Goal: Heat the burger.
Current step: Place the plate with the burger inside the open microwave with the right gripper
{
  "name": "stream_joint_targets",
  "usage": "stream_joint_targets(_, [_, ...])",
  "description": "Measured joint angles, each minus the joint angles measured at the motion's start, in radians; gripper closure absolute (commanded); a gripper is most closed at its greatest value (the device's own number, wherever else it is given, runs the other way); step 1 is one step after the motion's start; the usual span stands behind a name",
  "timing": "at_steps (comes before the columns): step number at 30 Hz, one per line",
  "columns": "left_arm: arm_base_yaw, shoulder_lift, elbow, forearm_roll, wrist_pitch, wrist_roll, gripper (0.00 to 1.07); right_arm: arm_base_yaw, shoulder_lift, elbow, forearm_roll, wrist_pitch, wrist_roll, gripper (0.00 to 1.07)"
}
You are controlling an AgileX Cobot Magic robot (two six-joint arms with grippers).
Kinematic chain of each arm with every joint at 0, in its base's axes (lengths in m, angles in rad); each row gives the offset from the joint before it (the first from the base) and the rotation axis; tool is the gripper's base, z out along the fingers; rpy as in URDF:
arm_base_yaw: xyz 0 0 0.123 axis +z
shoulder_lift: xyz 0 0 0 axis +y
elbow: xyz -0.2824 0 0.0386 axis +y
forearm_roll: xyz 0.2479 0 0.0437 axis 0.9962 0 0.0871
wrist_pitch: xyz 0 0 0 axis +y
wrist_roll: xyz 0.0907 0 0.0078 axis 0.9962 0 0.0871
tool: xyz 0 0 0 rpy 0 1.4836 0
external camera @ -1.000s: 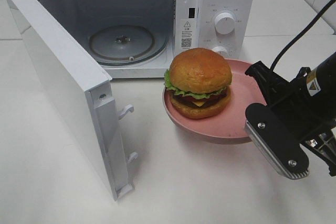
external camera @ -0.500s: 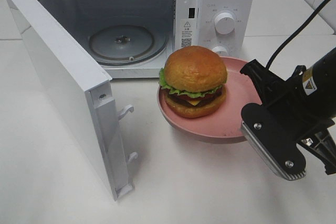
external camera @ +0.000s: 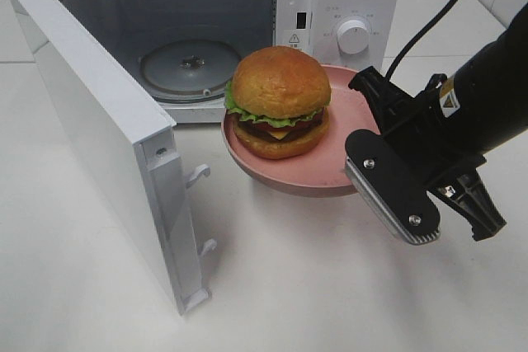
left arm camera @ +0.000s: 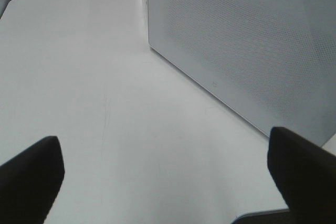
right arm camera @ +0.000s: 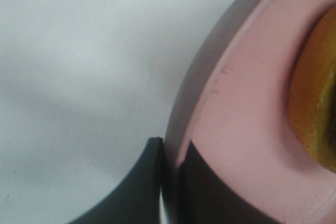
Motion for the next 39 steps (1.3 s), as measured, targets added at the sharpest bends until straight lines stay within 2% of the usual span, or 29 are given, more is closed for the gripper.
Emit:
stream_joint_targets(18, [0.000, 0.000, 0.000, 0.000, 0.000, 0.000, 0.09, 0.003, 0.113, -0.119, 0.076, 0.028, -0.045, 1.07])
stream_joint_targets(25, [0.000, 0.000, 0.000, 0.000, 0.000, 0.000, 0.09, 0.004, 0.182, -0.196, 0.139, 0.029, -0.106, 1.07])
stream_joint_targets(39, [0.000, 0.000, 0.000, 0.000, 0.000, 0.000, 0.09, 0.011, 0.303, -0.352, 0.150, 0.089, -0.108, 1.07])
